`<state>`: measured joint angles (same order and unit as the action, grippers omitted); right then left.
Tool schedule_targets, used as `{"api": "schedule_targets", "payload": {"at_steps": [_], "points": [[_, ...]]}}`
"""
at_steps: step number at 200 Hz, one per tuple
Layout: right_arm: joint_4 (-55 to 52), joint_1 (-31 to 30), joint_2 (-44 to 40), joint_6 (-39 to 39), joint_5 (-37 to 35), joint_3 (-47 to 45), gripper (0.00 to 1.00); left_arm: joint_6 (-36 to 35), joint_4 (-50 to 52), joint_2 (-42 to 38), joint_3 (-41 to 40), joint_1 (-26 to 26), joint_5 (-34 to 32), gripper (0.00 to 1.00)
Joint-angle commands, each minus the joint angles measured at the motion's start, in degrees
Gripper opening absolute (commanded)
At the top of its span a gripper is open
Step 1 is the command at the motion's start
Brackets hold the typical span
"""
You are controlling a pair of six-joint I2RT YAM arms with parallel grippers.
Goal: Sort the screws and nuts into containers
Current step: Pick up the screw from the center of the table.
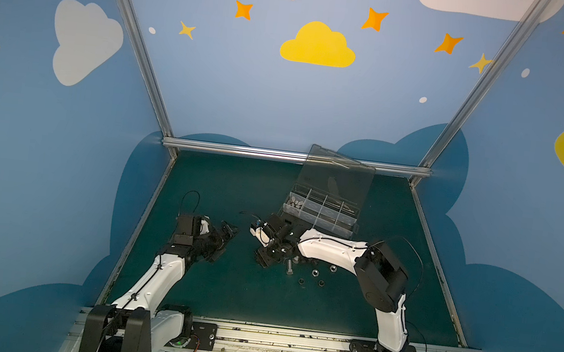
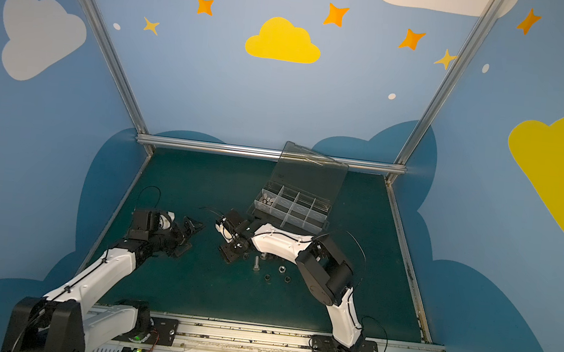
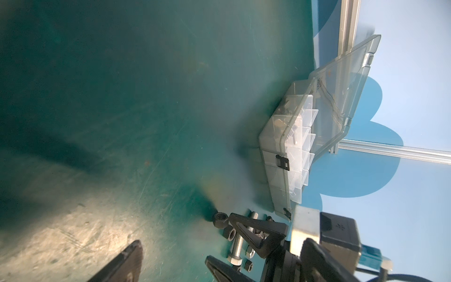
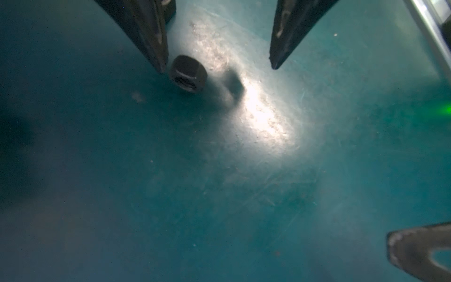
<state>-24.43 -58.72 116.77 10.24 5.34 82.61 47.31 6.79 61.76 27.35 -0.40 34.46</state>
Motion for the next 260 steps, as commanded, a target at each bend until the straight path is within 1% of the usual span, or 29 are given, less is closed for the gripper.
{"api": "schedule_targets", "payload": {"at_steps": [1,85,137,171,219,235,260], "points": [[-1.2,-0.2,1.1,0.9,-1.3,1.4,0.63,-0.8,0.8,-0.6,-0.6,-0.3,0.6,1.0],[-1.1,-0.2,3.0,1.4,-3.4,1.5,0.52,-0.8,1.0,-1.5,-1.2,-0.6,0.4,1.0],[-0.9,-0.2,3.9,1.7,-3.7,1.8,0.51,-0.6,1.0,-1.6,-1.3,-0.6,0.4,1.0],[-1.1,-0.2,4.7,1.8,-3.8,2.5,0.48,-0.6,1.0,-1.9,-1.5,-0.7,0.3,1.0],[-1.7,-0.2,4.4,1.8,-4.1,2.4,0.41,-0.5,1.1,-2.2,-1.7,-0.7,0.2,1.0],[-1.8,-0.3,4.1,1.7,-4.3,2.3,0.37,-0.5,1.1,-2.2,-1.7,-0.7,0.3,1.0],[-1.7,-0.1,3.0,1.7,-4.5,1.8,0.24,-0.5,1.1,-2.2,-1.7,-0.7,0.3,1.0]]}}
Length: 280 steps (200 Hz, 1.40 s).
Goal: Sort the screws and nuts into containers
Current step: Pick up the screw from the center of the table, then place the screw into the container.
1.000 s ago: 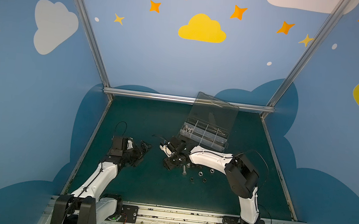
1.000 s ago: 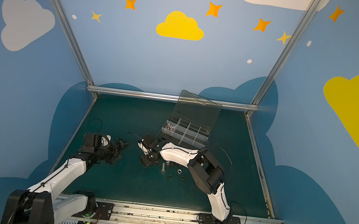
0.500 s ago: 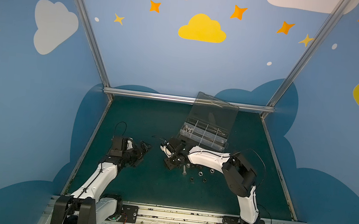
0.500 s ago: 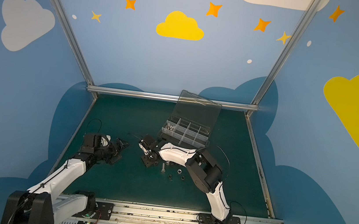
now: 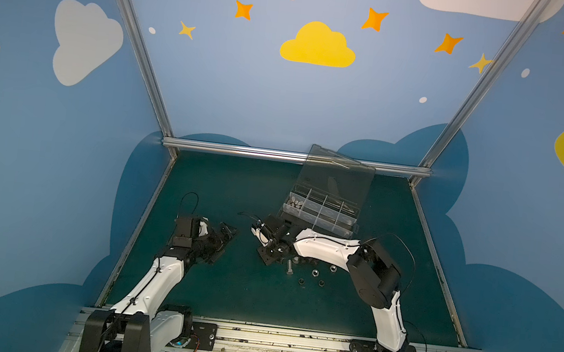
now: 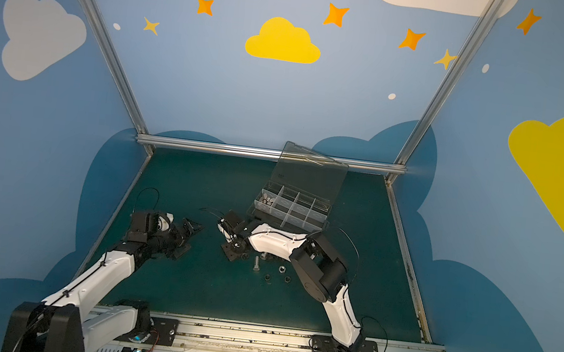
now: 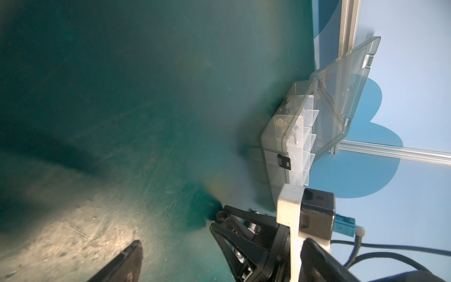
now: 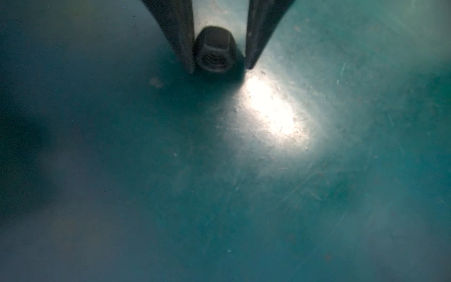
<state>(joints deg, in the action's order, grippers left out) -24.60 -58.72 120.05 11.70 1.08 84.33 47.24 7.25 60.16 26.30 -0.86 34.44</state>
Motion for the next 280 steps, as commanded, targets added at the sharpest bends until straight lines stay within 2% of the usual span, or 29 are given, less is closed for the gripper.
{"api": "schedule_targets", "payload": {"at_steps": [1,16,35,81,121,161,198,223,280], "points": [[-1.5,-0.1,-0.3,0.2,-0.2,0.1,0.24,-0.4,0.6,-0.6,-0.6,-0.3,0.4,1.0],[-0.9,0.2,-1.7,0.1,-0.3,-0.5,0.15,-0.5,0.8,-0.6,-0.6,-0.3,0.4,1.0],[0.6,1.3,-4.5,-0.4,1.0,-1.8,0.1,-0.5,0.8,-0.6,-0.6,-0.3,0.4,1.0],[1.8,5.6,-12.4,-2.6,2.7,-3.2,0.09,-0.4,0.7,-0.5,-0.6,-0.3,0.5,1.0],[-0.1,11.6,-15.9,-5.3,-0.5,-0.4,0.12,0.3,0.1,-0.9,-0.6,-0.4,1.0,1.0],[-4.2,18.2,-13.1,-7.8,-4.6,5.4,0.13,1.0,-1.3,0.1,-0.4,-0.3,2.3,1.0],[-6.6,22.9,-8.7,-8.4,-5.1,9.6,0.13,1.1,-1.2,0.1,-0.2,-0.4,2.5,1.0],[-9.9,24.6,-4.8,-9.0,-5.8,13.6,0.13,0.2,0.4,-0.1,0.5,-0.3,2.1,1.0],[-11.2,26.0,-0.5,-9.3,-5.5,16.5,0.15,0.1,0.8,-0.1,0.8,-0.3,1.9,1.0]]}}
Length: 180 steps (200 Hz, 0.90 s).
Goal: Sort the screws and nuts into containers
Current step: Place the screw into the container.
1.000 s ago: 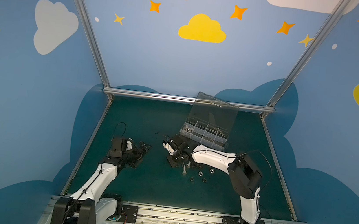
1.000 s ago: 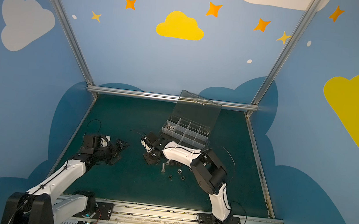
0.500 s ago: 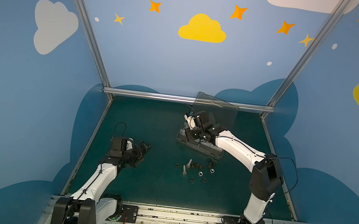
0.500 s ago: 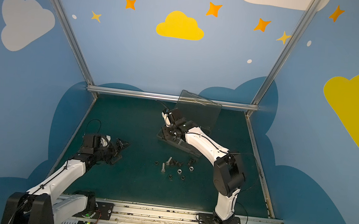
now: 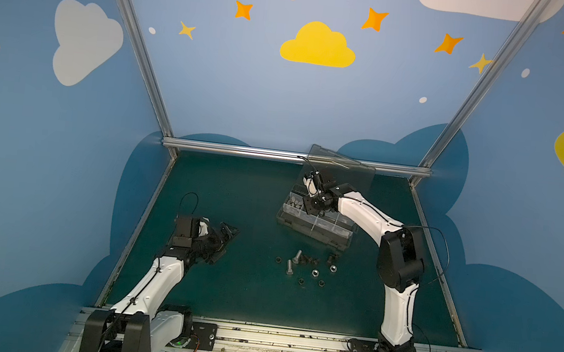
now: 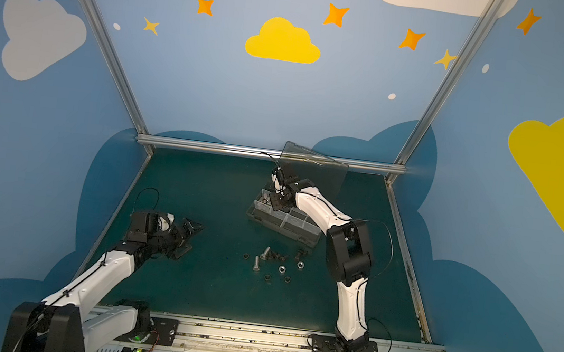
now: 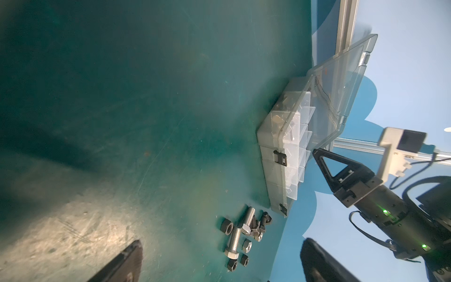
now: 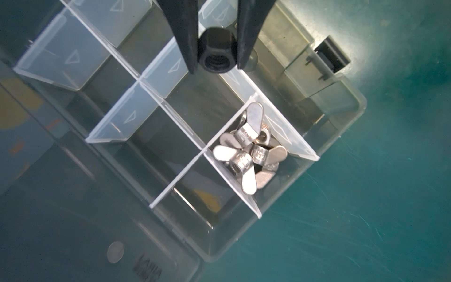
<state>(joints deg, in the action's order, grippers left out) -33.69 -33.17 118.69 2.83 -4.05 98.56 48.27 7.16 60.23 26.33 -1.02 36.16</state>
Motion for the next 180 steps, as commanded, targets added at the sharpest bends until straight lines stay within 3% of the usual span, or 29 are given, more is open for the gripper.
{"api": "schedule_targets", "payload": {"at_steps": [1,65,112,136,161,180], "points": [[-2.1,0.4,1.0,-0.4,-0.3,2.2,0.15,-0.9,0.9,-0.2,0.8,-0.1,0.2,1.0],[-2.7,0.9,3.3,-1.1,-1.2,3.5,0.22,-1.4,1.9,-0.2,1.2,-0.2,-0.1,1.0],[-3.0,1.3,3.6,-1.3,-1.4,4.0,0.39,-1.2,1.9,-0.2,1.2,-0.1,-0.1,1.0],[-3.8,1.3,2.9,-1.7,-0.8,4.4,0.43,-1.2,2.0,-0.4,1.2,-0.2,-0.1,1.0],[-4.9,1.0,-0.2,-3.1,4.6,3.5,0.42,-1.1,1.8,-0.3,1.3,-0.2,-0.1,1.0],[-5.1,0.4,-4.7,-4.5,12.0,0.4,0.49,-1.5,2.1,0.1,1.3,-0.1,-0.8,1.0]]}}
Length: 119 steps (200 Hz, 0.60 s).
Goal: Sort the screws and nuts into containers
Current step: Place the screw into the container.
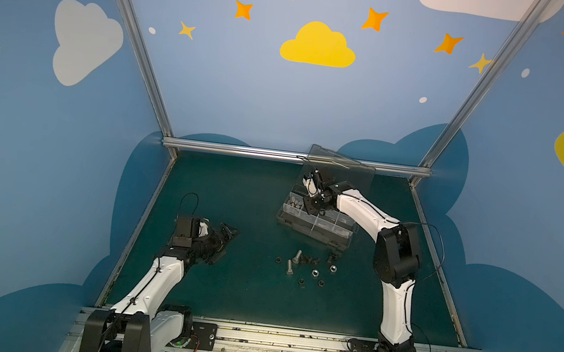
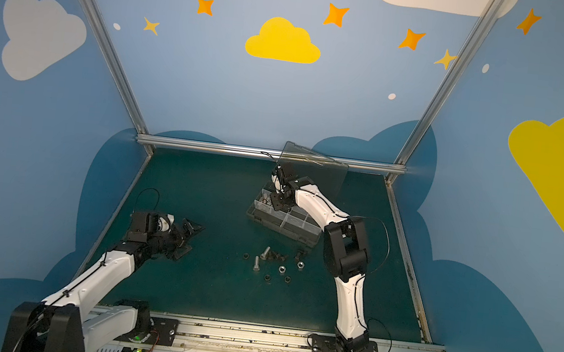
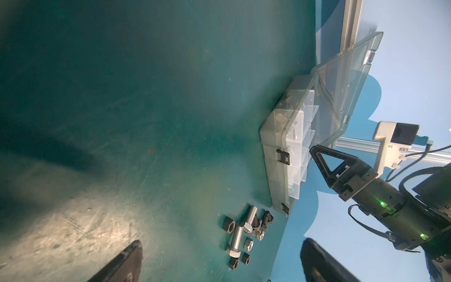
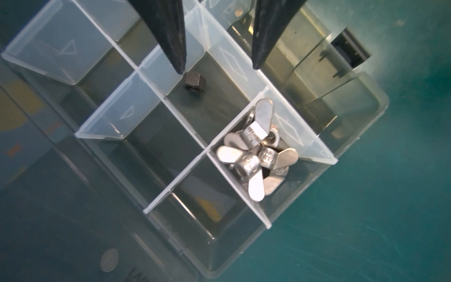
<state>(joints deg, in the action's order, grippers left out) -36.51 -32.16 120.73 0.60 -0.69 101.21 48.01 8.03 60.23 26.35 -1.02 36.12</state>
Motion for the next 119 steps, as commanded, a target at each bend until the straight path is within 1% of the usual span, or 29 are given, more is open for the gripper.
{"api": "schedule_targets", "payload": {"at_steps": [1,25,48,84,119], "points": [[-2.2,-0.7,-7.0,-2.3,8.9,-2.5,0.49,-1.2,1.3,0.1,1.2,-0.2,-0.8,1.0],[-0.7,-2.6,-13.5,-3.8,14.5,-9.0,0.56,-1.0,0.3,1.1,1.0,-0.1,-0.4,1.0],[-0.6,-4.5,-17.7,-3.3,18.2,-14.3,0.59,-0.9,-0.1,1.8,1.2,-0.1,0.0,1.0],[0.0,-9.2,-20.7,-0.5,18.2,-20.3,0.61,-1.1,0.0,1.8,1.3,-0.2,-0.2,1.0],[5.4,-14.3,-19.9,4.8,18.7,-26.2,0.61,-1.3,0.3,1.6,0.9,-0.1,0.0,1.0]]}}
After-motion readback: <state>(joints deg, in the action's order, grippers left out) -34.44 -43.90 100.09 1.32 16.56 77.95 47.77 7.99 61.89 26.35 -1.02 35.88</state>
